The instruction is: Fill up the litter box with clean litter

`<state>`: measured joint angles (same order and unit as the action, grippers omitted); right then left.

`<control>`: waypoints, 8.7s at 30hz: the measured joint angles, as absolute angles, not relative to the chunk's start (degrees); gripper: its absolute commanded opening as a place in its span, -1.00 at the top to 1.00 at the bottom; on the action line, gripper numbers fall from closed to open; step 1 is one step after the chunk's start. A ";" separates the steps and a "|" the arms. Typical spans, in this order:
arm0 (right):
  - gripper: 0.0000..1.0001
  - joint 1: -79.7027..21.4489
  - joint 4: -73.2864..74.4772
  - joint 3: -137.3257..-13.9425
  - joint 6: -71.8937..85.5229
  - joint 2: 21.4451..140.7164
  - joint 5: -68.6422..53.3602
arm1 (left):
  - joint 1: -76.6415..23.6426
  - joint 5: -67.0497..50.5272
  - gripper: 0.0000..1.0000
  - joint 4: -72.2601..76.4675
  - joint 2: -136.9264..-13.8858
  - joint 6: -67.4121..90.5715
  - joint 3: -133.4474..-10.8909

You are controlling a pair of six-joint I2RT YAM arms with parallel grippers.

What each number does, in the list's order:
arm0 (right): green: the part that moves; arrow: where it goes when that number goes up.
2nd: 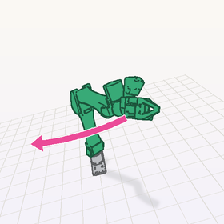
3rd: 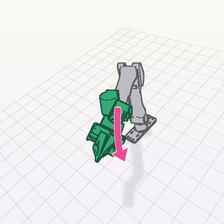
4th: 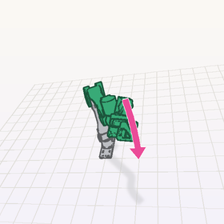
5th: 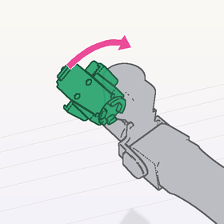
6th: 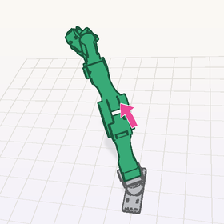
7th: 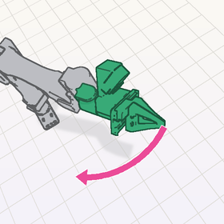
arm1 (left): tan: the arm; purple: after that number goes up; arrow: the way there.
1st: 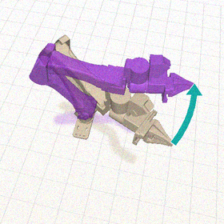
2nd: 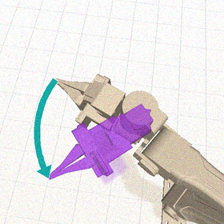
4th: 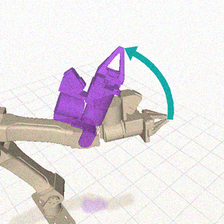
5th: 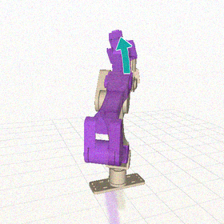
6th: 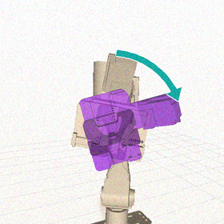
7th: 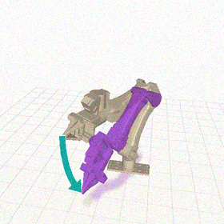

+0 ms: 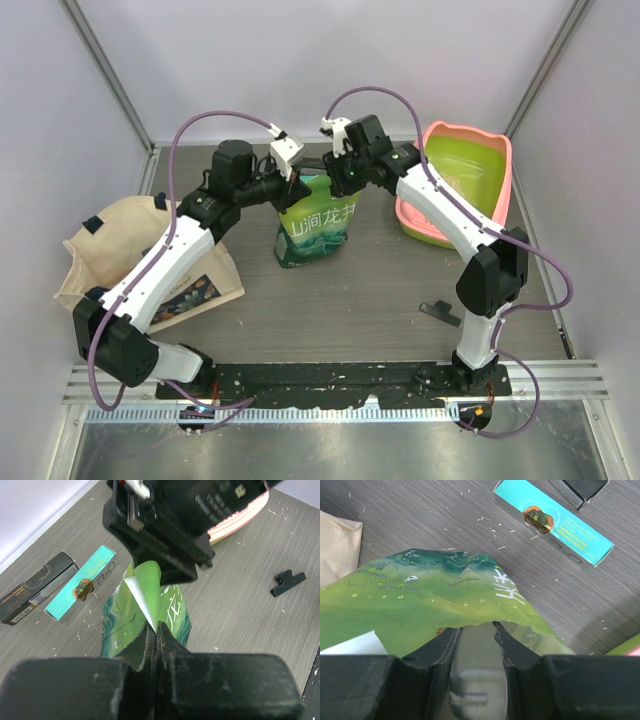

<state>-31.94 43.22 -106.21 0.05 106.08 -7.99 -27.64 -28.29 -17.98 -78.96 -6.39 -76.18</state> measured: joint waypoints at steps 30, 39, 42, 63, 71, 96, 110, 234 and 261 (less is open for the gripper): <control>0.97 -27.33 26.44 -94.45 13.87 108.05 -27.75 | -28.36 -27.03 1.00 -15.20 -78.63 -3.51 -74.50; 0.98 -23.88 19.27 -91.88 28.58 111.61 -42.33 | -28.56 -27.00 1.00 -16.05 -78.63 -3.81 -74.50; 0.97 -23.09 17.15 -90.67 33.41 112.05 -45.71 | -28.56 -27.00 1.00 -16.60 -78.63 -5.02 -74.54; 0.98 -14.39 12.01 -87.39 46.81 111.74 -60.97 | -28.93 -26.52 1.00 -26.50 -75.90 -17.69 -77.01; 0.98 -11.18 11.75 -87.42 46.65 111.35 -63.05 | -28.93 -26.55 1.00 -26.87 -75.59 -20.01 -77.01; 0.97 -4.05 11.00 -85.14 46.92 108.09 -65.21 | -28.93 -29.43 1.00 -26.65 -85.34 -21.78 -86.08; 0.97 -2.76 -8.08 -75.55 58.98 107.00 -67.83 | -29.32 -29.30 1.00 -27.33 -83.40 -26.48 -84.07; 0.97 3.92 -17.21 -74.85 63.24 104.49 -70.67 | -29.23 -28.49 1.00 -28.05 -83.53 -27.77 -84.38; 0.98 4.99 -19.75 -72.38 64.82 101.86 -71.72 | -29.23 -28.38 1.00 -27.79 -83.81 -27.73 -84.38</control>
<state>4.99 -19.75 -72.38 64.82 101.86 -71.72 -29.23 -28.38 -27.79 -83.81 -27.73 -84.38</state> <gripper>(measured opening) 0.325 0.010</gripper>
